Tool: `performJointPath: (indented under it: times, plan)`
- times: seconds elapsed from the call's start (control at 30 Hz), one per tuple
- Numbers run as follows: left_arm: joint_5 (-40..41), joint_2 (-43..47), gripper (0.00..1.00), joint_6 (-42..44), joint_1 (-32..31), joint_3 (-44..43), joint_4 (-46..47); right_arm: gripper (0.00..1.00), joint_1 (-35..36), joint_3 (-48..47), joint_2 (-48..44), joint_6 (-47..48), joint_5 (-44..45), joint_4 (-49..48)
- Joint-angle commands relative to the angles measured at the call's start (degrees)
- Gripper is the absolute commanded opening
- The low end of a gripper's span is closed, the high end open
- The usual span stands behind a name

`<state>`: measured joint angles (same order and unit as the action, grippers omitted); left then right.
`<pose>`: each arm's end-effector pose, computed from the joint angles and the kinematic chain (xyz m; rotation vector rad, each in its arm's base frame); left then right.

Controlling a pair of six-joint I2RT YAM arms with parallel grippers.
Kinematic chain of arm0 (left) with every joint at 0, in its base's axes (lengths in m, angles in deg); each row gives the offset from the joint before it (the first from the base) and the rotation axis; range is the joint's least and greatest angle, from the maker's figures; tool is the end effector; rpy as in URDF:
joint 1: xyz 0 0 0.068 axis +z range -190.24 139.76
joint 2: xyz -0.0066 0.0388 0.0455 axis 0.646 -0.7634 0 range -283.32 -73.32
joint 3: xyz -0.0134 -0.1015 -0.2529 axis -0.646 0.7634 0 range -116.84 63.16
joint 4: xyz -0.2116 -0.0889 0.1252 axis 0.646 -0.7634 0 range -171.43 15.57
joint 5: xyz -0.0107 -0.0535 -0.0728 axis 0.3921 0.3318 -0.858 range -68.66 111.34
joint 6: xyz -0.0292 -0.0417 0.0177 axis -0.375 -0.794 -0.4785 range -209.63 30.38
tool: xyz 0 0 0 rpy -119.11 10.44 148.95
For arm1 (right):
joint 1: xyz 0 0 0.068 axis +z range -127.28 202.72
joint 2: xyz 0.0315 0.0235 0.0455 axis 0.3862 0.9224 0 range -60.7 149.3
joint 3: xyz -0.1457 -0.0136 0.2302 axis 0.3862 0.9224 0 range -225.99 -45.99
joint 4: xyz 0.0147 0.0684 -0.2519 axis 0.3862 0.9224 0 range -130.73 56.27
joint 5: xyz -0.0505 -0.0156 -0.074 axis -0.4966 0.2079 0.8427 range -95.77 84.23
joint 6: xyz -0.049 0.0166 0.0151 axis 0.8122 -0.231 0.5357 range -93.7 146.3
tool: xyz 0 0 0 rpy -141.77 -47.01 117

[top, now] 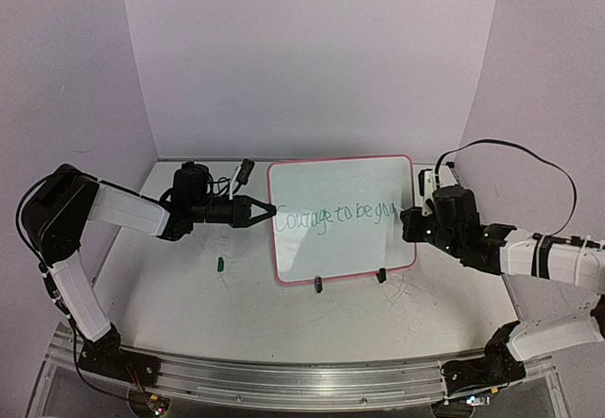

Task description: Write a sentence on the whiteboard

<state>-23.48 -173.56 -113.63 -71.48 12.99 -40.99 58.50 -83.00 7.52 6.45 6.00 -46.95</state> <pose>0.2993 -0.2110 0.1956 0.7108 1.8815 -1.3666 0.2163 0.1468 0.2371 -0.1483 2.0163 0.4158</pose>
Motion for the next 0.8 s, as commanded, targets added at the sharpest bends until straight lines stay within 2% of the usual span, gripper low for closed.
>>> performJointPath:
  times: [0.0,0.77]
  plan:
    - [1.90,-0.25,0.00,1.69,-0.50,-0.84,-0.78,0.00,-0.80,-1.77,1.15,0.44,1.73,-0.85]
    - [2.10,-0.48,0.00,1.69,-0.49,-1.06,-0.75,0.00,-0.80,0.79,-0.95,-0.10,-1.62,2.42]
